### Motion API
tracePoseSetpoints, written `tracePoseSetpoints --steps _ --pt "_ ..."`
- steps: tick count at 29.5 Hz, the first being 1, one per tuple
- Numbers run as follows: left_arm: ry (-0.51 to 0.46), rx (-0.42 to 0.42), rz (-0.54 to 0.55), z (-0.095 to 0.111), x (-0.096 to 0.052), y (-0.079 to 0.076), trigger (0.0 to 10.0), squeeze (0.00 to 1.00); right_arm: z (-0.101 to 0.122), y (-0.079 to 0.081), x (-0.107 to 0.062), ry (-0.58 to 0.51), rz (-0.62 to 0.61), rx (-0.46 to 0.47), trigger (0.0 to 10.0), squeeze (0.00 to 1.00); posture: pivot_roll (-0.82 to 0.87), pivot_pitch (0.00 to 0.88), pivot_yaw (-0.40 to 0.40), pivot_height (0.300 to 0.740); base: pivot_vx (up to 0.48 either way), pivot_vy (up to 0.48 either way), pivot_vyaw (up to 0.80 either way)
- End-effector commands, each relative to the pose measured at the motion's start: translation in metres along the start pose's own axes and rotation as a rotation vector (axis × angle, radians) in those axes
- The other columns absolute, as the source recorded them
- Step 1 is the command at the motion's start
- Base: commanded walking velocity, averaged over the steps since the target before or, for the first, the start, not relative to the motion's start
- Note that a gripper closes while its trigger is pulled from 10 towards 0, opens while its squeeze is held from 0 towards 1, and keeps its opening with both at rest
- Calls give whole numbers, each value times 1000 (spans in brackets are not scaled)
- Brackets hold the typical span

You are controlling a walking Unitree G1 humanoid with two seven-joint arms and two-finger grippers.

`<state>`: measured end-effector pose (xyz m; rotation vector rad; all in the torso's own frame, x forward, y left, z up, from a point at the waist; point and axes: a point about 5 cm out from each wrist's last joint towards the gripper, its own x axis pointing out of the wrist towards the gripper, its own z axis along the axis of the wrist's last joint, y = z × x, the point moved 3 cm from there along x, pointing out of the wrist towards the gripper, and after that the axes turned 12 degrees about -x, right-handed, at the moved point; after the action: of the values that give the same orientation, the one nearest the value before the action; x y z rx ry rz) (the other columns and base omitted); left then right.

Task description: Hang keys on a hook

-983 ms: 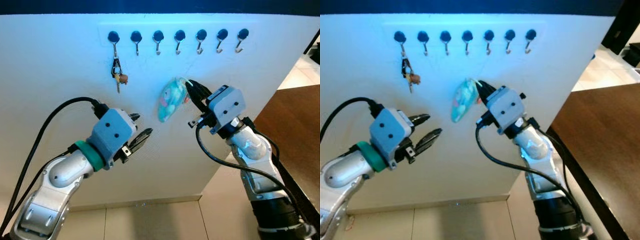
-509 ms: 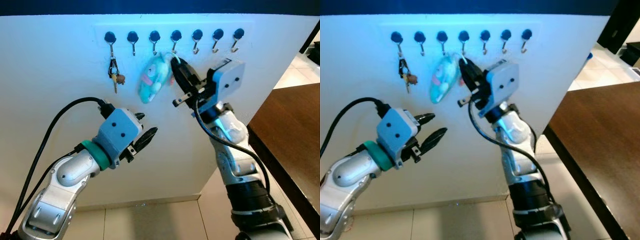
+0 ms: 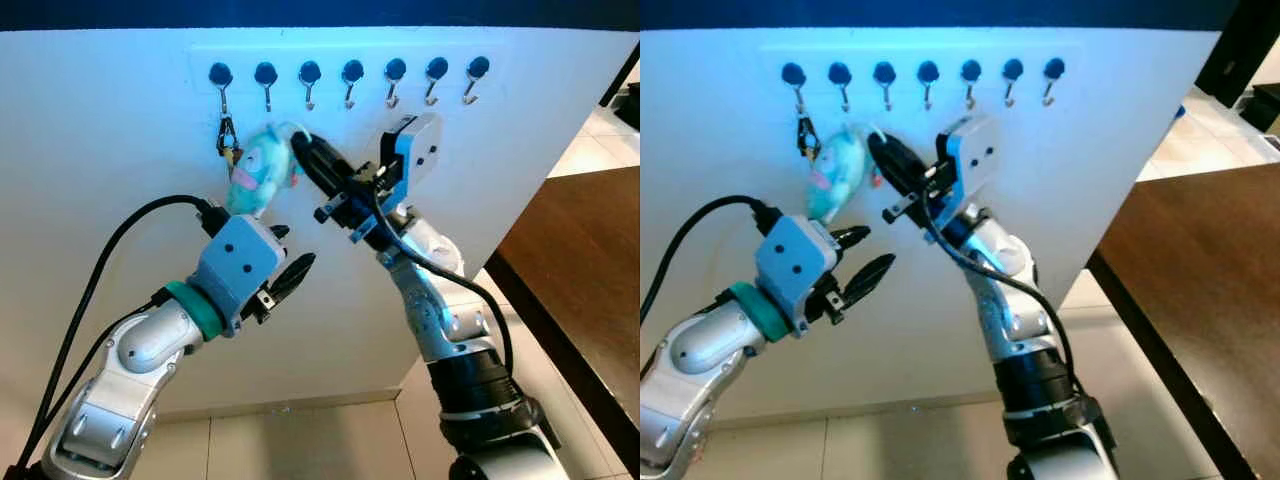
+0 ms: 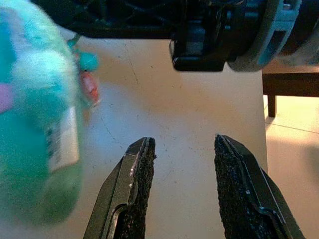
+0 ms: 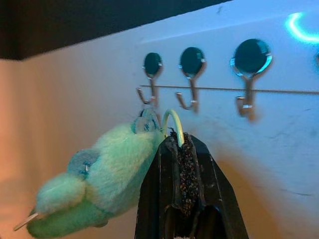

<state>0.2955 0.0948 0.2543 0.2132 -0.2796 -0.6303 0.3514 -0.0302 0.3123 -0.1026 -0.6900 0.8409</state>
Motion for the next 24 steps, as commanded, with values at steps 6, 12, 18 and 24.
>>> tracePoseSetpoints --steps 6,12,18,24 --pt "-4 5 -3 0 0 -2 10000 0 -3 3 12 -37 -2 149 10000 0 59 131 79 740 0 0 0" --pt "-8 -2 2 1 0 -2 10000 0 -1 2 24 -61 -15 171 10000 0 64 131 79 740 0 0 0" --pt "-15 -7 7 4 -1 -1 10000 0 3 0 31 -82 -15 190 10000 0 72 133 77 740 0 0 0" --pt "-28 -19 15 7 -1 1 10000 0 2 -6 37 -75 -46 194 10000 0 72 133 77 740 0 0 0"
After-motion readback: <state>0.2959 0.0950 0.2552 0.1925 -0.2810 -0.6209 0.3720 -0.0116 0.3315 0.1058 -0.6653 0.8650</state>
